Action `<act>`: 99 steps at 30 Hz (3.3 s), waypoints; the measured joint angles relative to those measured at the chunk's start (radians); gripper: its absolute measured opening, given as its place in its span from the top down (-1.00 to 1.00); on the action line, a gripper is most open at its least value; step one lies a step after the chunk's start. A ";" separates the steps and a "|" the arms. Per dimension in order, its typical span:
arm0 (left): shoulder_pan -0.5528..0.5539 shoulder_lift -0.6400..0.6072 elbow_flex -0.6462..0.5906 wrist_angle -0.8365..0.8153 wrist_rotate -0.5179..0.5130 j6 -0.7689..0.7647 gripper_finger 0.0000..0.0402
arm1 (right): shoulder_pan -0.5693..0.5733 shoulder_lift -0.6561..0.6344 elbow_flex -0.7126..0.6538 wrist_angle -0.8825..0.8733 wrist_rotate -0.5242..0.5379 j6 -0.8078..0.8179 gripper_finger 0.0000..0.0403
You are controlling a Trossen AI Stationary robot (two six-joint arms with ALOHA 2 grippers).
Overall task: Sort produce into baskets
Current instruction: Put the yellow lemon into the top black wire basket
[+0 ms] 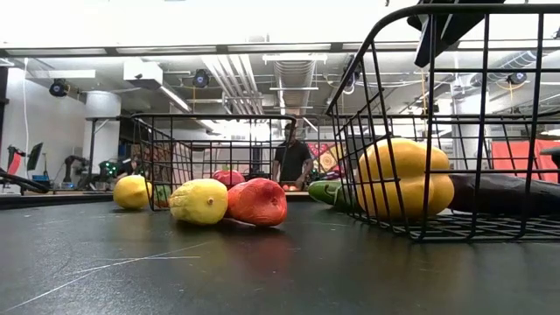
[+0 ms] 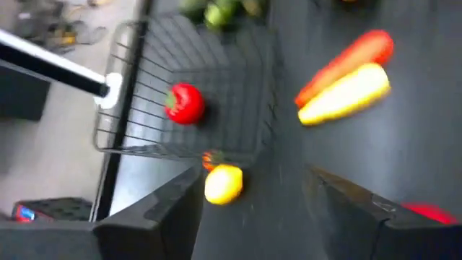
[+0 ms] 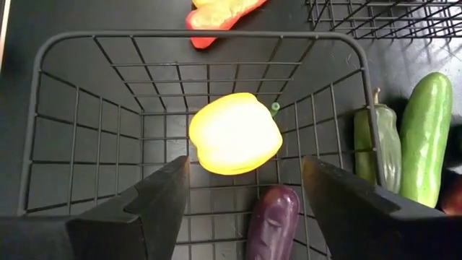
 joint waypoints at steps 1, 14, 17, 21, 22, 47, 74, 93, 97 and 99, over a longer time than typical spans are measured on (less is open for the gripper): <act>0.001 -0.005 -0.011 0.005 0.005 0.010 -0.05 | 0.000 0.000 0.000 0.001 0.000 0.000 -0.30; 0.153 -0.092 -0.329 0.010 0.220 0.018 0.19 | 0.000 0.000 0.000 0.020 0.000 -0.004 -0.30; 0.192 -0.130 -0.413 0.078 0.231 0.066 0.25 | 0.000 0.000 0.000 0.022 0.000 -0.003 -0.30; 0.248 -0.198 -0.503 0.177 0.259 0.128 0.33 | 0.000 0.000 0.000 0.023 0.000 -0.003 -0.29; 0.261 -0.216 -0.522 0.202 0.268 0.146 0.35 | 0.000 0.000 0.000 0.023 0.000 -0.004 -0.29; 0.712 -0.359 -0.625 0.356 0.511 0.551 0.44 | -0.002 0.000 -0.001 0.041 0.000 -0.006 -0.29; 0.718 -0.232 -0.681 0.568 0.360 0.695 -0.25 | 0.000 0.000 -0.001 0.044 -0.008 0.002 -0.29; 0.718 -0.108 -0.683 0.608 0.360 0.652 -0.27 | 0.000 0.000 -0.001 0.052 -0.008 0.017 -0.29; 0.718 -0.096 -0.683 0.631 0.359 0.632 -0.27 | 0.000 0.000 -0.001 0.053 -0.007 0.019 -0.29; 0.718 -0.087 -0.687 0.632 0.359 0.631 -0.27 | 0.000 0.000 -0.001 0.053 -0.008 0.019 -0.29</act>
